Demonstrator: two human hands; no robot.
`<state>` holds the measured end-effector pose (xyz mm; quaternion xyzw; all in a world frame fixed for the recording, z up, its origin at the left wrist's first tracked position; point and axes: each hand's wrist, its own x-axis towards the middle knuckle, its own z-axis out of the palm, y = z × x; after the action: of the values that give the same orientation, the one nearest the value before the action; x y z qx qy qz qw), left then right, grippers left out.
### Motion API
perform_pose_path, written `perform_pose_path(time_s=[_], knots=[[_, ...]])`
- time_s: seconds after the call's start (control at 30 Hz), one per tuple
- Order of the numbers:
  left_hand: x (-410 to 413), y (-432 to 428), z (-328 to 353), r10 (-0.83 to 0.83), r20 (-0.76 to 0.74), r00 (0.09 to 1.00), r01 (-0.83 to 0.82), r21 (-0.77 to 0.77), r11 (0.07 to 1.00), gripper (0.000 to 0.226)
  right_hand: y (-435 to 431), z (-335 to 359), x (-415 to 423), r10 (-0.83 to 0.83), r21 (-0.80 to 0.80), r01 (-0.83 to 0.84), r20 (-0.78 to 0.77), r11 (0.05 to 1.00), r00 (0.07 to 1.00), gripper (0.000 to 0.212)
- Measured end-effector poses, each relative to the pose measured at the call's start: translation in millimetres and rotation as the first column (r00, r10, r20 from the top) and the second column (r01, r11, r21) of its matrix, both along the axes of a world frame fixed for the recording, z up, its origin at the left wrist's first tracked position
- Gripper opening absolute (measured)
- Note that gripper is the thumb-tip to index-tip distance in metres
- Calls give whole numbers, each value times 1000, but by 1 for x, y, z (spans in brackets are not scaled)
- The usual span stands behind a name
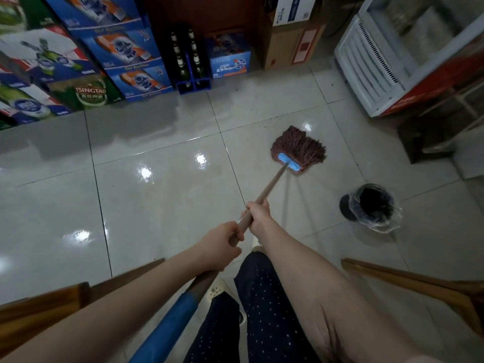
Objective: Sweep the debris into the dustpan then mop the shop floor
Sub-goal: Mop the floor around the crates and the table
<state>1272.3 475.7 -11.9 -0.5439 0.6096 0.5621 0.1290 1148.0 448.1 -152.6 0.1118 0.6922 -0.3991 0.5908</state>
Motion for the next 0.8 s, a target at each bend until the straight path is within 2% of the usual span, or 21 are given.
perform_pose_path(time_s=[0.17,0.4,0.57,0.8], knots=[[-16,-8,-16,4,-5,1000,-4,-4,1000,17,-6,-15,-22,-13,18,12,32,1000,999,66],[-54,-76,-29,-9,4,1000,9,-19,1000,13,-70,-26,-72,-36,4,36,81,999,996,73],[-124,-128,-60,28,-36,999,-29,-23,999,13,-129,-56,-150,-24,22,22,62,1000,998,75],[-256,-242,-93,41,-158,987,-46,-30,998,17,-247,-69,-287,-35,4,35,-47,999,998,63]])
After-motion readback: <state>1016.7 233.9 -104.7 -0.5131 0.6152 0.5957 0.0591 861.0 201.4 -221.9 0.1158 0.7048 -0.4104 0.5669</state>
